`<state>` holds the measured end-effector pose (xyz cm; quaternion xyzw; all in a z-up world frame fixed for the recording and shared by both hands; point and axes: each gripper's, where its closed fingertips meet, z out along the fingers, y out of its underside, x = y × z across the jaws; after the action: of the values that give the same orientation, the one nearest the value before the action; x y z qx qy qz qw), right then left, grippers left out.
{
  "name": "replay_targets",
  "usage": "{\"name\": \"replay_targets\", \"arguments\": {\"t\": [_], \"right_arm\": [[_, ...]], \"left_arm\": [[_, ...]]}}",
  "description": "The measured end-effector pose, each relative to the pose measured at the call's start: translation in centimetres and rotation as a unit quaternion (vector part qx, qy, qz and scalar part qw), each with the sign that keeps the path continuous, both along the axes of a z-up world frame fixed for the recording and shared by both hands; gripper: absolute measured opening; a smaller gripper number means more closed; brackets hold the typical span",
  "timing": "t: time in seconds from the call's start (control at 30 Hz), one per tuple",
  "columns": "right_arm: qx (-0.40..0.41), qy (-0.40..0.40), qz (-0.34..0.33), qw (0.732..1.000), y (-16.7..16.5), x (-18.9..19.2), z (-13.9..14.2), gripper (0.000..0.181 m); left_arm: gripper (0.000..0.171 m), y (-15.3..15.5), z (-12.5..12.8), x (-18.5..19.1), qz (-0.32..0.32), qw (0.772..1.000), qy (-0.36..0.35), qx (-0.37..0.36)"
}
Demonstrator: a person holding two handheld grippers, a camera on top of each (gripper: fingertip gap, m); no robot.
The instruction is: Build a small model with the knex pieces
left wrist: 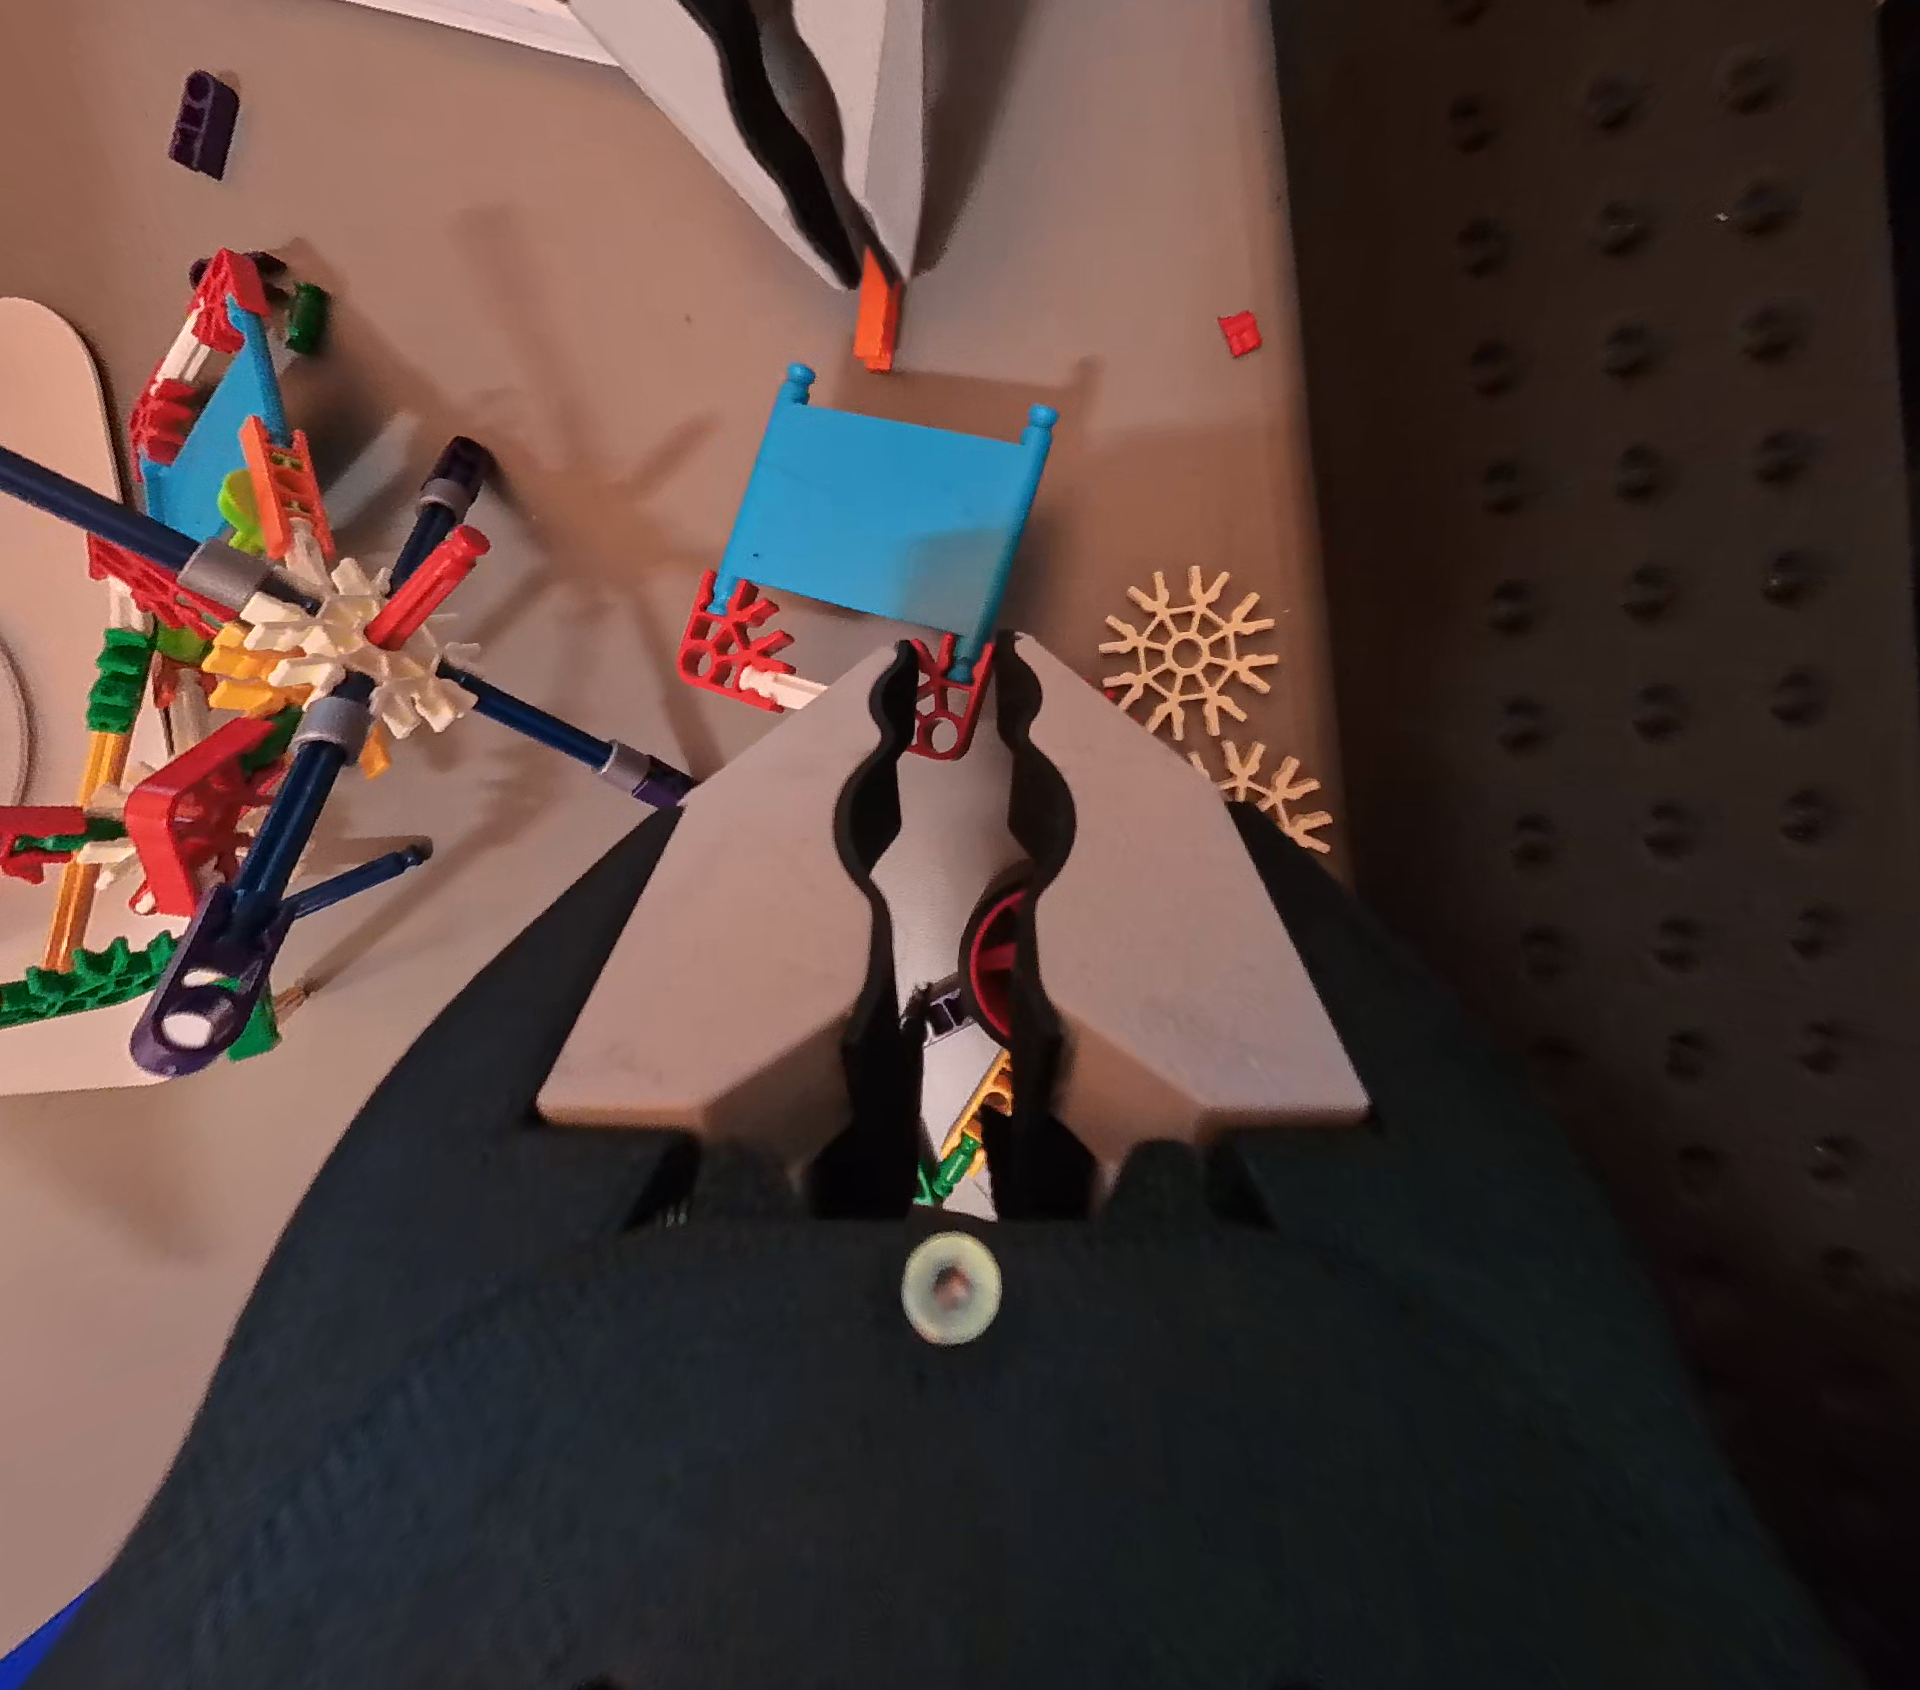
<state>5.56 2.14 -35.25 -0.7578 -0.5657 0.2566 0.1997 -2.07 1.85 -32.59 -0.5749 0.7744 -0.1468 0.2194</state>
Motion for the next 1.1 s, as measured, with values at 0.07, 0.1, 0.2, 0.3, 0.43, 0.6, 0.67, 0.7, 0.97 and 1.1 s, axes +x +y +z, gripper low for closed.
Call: {"name": "replay_targets", "arguments": {"t": [0.07, 0.1, 0.2, 0.3, 0.43, 0.6, 0.67, 0.7, 0.97, 1.1], "right_arm": [[0.007, -0.006, 0.001, 1.000, 0.1, 0.0, -0.2, 0.004], [0.009, -0.007, -0.001, 1.000, 0.3, 0.0, -0.2, 0.004], [0.037, -0.020, 0.009, 0.999, 0.4, 0.0, -0.1, 0.004], [0.025, -0.016, 0.002, 1.000, 0.4, -0.2, -0.1, 0.003], [-0.007, 0.002, -0.024, 1.000, 0.9, 0.2, -0.2, 0.003], [-0.032, 0.019, -0.057, 0.998, 1.7, 0.4, -0.2, 0.003], [-0.037, 0.025, -0.067, 0.997, 2.0, 0.6, -0.2, 0.003], [-0.037, 0.027, -0.063, 0.997, 2.0, 0.7, -0.1, 0.003], [-0.008, 0.008, -0.075, 0.997, 2.7, 1.2, -0.4, 0.004], [-0.005, 0.002, -0.056, 0.998, 2.2, 0.7, -0.5, 0.004]], "left_arm": [[0.013, 0.0, 0.0, 0.0, 0.000, 1.000, 0.000, 0.001], [0.013, 0.0, 0.0, 0.0, 0.000, 1.000, -0.001, 0.001], [0.013, 0.0, 0.0, 0.0, 0.000, 1.000, 0.000, 0.002], [0.013, 0.1, -0.1, -0.1, 0.000, 1.000, 0.002, 0.003], [0.013, 0.1, 0.0, -0.1, -0.001, 1.000, 0.001, 0.004], [0.013, -0.1, 0.2, 0.0, -0.004, 1.000, -0.002, 0.003], [0.013, -0.1, 0.2, 0.0, -0.004, 1.000, -0.003, 0.004], [0.013, -0.2, 0.2, 0.0, -0.004, 1.000, -0.003, 0.005], [0.013, 0.0, 0.5, 0.0, -0.002, 1.000, -0.009, 0.008], [0.013, 0.1, 0.5, -0.1, -0.001, 1.000, -0.007, 0.009]]}}
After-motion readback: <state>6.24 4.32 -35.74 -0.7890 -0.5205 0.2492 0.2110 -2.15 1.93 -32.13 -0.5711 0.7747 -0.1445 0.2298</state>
